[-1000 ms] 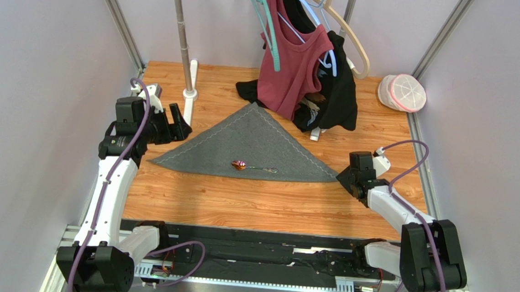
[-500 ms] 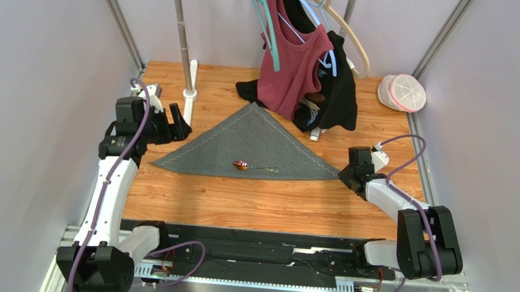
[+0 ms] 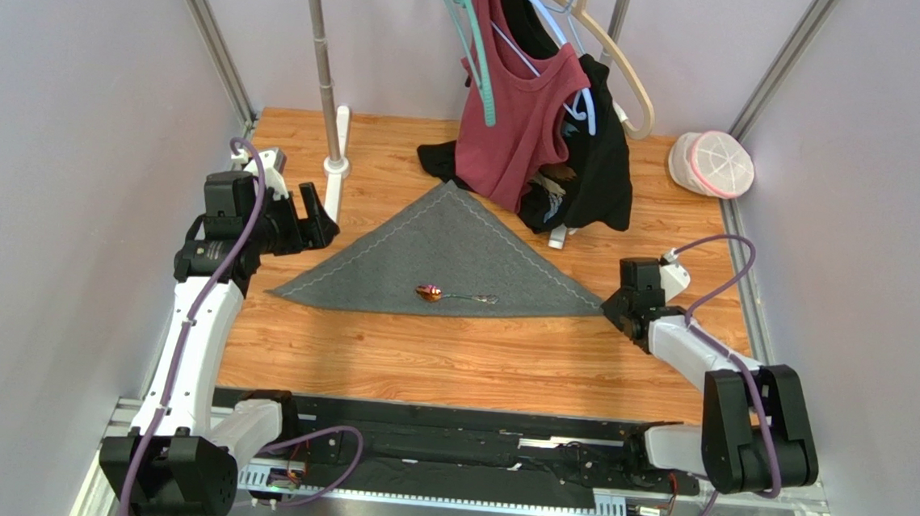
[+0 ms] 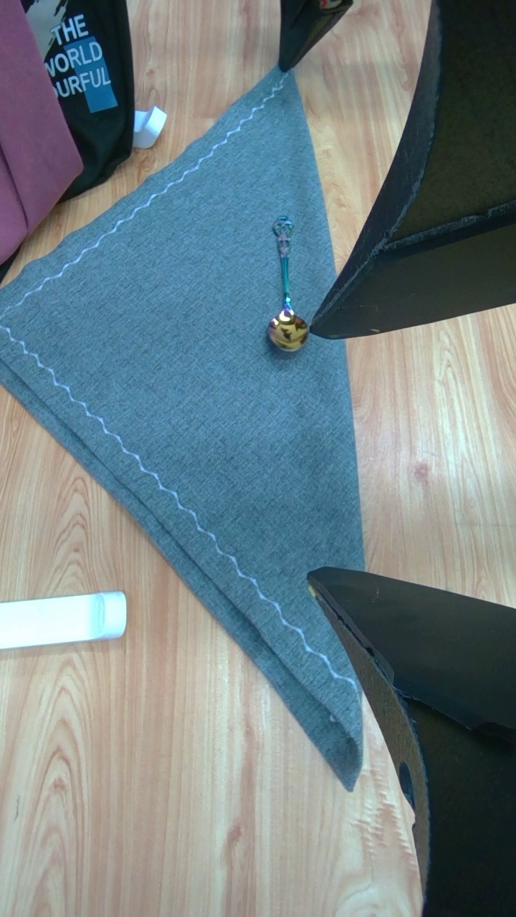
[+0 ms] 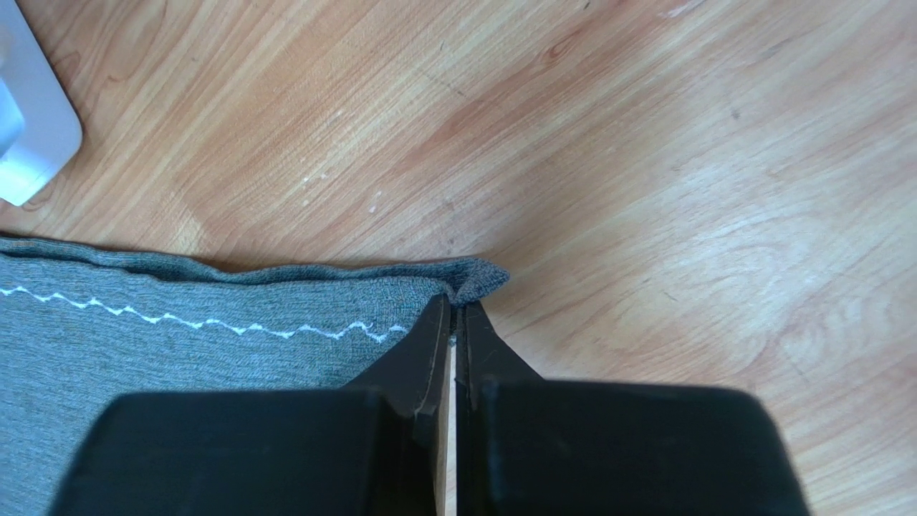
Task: Fold the napkin, place the utensils inside, and roll it up
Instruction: Fold the napkin
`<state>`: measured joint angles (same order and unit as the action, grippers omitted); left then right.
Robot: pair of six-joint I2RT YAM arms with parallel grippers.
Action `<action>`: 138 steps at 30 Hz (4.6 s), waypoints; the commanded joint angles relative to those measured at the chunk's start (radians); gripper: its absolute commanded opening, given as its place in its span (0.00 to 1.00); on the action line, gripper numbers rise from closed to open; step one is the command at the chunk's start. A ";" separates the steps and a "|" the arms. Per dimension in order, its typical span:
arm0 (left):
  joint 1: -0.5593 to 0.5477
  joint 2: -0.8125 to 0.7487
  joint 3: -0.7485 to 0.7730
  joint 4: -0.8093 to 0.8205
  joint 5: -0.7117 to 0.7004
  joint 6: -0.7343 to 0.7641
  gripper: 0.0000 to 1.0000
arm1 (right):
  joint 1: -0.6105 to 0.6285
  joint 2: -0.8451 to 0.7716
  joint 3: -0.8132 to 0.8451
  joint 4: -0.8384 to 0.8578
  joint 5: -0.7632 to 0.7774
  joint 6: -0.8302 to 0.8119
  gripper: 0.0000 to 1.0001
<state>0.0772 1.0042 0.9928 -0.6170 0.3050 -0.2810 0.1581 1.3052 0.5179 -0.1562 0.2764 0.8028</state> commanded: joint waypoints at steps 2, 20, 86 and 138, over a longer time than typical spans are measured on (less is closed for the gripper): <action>-0.001 -0.019 0.000 0.019 0.002 0.016 0.87 | -0.025 -0.148 -0.004 -0.031 0.082 -0.027 0.00; -0.002 -0.012 -0.002 0.025 0.026 0.006 0.87 | 0.078 -0.451 0.060 -0.040 0.035 -0.116 0.00; -0.001 -0.010 -0.002 0.026 0.036 0.008 0.87 | 0.794 0.408 0.485 0.328 -0.097 -0.149 0.00; 0.156 -0.125 -0.597 0.237 -0.267 -0.715 0.65 | 0.368 0.051 0.151 0.428 -0.485 -0.157 0.63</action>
<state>0.2241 0.8845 0.4183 -0.4370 0.0528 -0.9432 0.5385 1.3346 0.6590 0.2092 -0.1799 0.6270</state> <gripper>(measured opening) 0.657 0.639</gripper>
